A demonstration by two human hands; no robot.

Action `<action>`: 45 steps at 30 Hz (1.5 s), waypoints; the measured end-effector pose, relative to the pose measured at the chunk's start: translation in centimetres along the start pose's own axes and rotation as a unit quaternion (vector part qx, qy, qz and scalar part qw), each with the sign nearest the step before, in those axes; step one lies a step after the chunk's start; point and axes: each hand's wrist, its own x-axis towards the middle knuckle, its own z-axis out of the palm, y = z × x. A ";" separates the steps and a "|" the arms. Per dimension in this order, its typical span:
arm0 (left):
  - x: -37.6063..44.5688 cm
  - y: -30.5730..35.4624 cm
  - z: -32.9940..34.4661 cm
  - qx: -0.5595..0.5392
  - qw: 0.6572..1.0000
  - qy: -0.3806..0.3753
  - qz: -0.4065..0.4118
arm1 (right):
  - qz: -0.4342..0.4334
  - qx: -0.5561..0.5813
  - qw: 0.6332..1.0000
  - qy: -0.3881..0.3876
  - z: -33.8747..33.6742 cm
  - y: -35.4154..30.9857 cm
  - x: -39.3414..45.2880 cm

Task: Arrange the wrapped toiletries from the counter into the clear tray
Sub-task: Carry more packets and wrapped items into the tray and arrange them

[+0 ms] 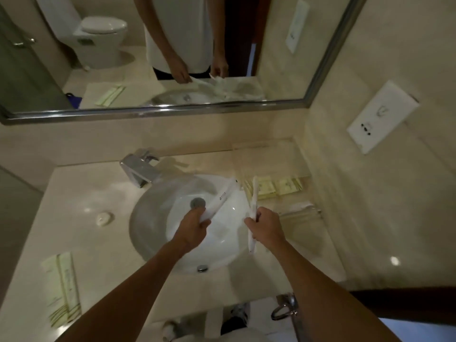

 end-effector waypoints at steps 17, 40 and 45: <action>6.4 9.7 9.8 0.181 0.974 -0.092 0.104 | -0.010 -0.065 0.997 0.037 -11.4 8.9 6.4; 11.0 10.9 17.2 0.275 0.923 -0.166 0.213 | -0.016 -0.183 0.983 0.020 -14.9 9.7 8.9; 11.5 10.7 17.0 0.291 0.913 -0.169 0.231 | -0.049 -0.243 0.969 -0.009 -14.9 9.6 9.6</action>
